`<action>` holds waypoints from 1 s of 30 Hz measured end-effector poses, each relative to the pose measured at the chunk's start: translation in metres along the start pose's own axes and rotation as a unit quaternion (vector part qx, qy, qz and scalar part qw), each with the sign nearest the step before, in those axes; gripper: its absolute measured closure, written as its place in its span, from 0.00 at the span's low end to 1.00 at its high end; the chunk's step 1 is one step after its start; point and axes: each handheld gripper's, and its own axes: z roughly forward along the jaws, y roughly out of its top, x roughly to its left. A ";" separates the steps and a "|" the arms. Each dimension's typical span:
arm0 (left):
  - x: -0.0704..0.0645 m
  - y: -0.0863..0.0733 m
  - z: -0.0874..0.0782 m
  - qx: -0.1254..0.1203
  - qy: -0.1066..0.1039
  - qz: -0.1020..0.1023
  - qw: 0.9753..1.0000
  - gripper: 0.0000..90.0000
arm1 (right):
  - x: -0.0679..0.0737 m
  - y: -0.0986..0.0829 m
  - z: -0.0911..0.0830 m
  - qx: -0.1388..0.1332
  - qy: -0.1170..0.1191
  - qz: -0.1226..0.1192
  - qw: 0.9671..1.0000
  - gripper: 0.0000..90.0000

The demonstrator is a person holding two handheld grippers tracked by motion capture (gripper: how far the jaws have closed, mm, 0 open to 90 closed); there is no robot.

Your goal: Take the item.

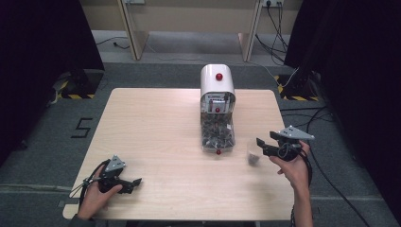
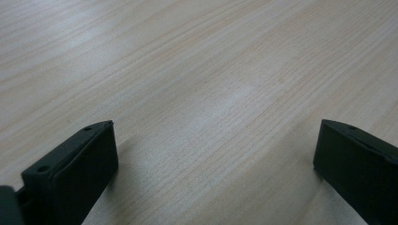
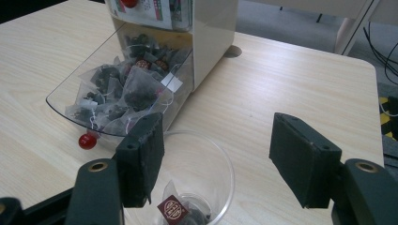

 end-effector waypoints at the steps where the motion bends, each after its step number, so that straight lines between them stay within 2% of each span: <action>1: 0.000 0.000 0.000 0.000 0.000 0.000 1.000 0.00 | 0.000 0.000 -0.001 0.000 0.000 0.001 1.000 0.40; 30: 0.000 0.000 0.000 0.000 0.000 0.000 1.000 0.00 | -0.006 -0.015 -0.016 0.000 -0.005 0.005 1.000 0.36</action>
